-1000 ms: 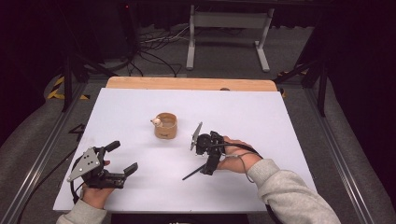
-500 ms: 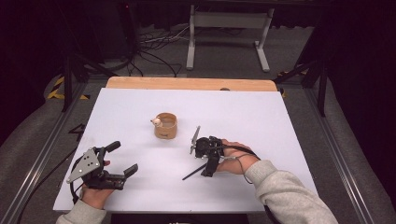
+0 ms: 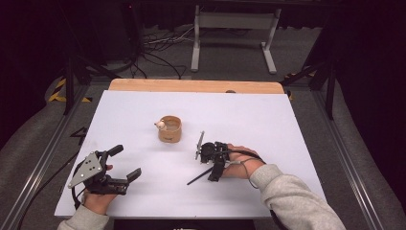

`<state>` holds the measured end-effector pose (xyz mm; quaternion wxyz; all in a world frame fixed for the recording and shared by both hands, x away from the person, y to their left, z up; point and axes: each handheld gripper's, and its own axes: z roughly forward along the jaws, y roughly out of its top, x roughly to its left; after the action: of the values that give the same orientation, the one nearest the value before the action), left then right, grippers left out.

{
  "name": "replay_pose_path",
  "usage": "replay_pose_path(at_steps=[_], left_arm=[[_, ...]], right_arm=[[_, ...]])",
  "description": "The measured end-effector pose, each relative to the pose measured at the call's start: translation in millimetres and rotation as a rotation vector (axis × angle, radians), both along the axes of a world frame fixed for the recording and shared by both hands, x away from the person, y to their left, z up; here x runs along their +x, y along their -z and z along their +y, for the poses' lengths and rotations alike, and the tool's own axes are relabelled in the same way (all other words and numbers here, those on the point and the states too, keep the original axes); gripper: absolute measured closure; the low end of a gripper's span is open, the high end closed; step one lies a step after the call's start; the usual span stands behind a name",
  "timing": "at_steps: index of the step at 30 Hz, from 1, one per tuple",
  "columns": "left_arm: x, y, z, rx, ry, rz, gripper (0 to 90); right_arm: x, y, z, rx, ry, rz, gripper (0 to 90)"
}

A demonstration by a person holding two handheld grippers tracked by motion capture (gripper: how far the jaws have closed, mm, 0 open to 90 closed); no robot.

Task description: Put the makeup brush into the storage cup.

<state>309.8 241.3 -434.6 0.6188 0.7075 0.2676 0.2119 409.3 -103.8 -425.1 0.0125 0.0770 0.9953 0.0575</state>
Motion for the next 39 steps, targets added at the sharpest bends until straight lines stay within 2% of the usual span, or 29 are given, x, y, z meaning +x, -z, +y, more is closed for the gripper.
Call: replay_pose_path(at_steps=[7, 13, 20, 27, 34, 39], left_arm=[[0.6, -0.1, 0.7, 0.002, 0.002, 0.002, 0.1], [0.4, -0.1, 0.7, -0.003, -0.002, 0.002, 0.1], [0.5, -0.2, 0.4, 0.005, 0.001, 0.006, 0.2], [0.8, -0.6, -2.1, 0.015, 0.014, 0.017, 0.4], [2.1, -0.6, -7.2, 0.036, 0.039, 0.035, 1.1], [4.9, -1.8, -11.3, 0.027, 0.084, 0.064, 3.4]], right_arm=[[-1.6, 0.3, 4.5, -0.018, -0.032, 0.000, 32.6], [-4.5, -4.2, 7.5, -0.033, -0.078, -0.005, 63.6], [-8.6, -4.5, 11.1, -0.054, -0.110, 0.007, 81.2], [-9.7, -4.3, 12.2, -0.063, -0.112, 0.009, 83.3], [-11.5, -7.1, 8.9, -0.051, -0.111, -0.002, 83.4], [-13.7, -15.4, 6.7, -0.028, -0.118, -0.011, 83.4]])
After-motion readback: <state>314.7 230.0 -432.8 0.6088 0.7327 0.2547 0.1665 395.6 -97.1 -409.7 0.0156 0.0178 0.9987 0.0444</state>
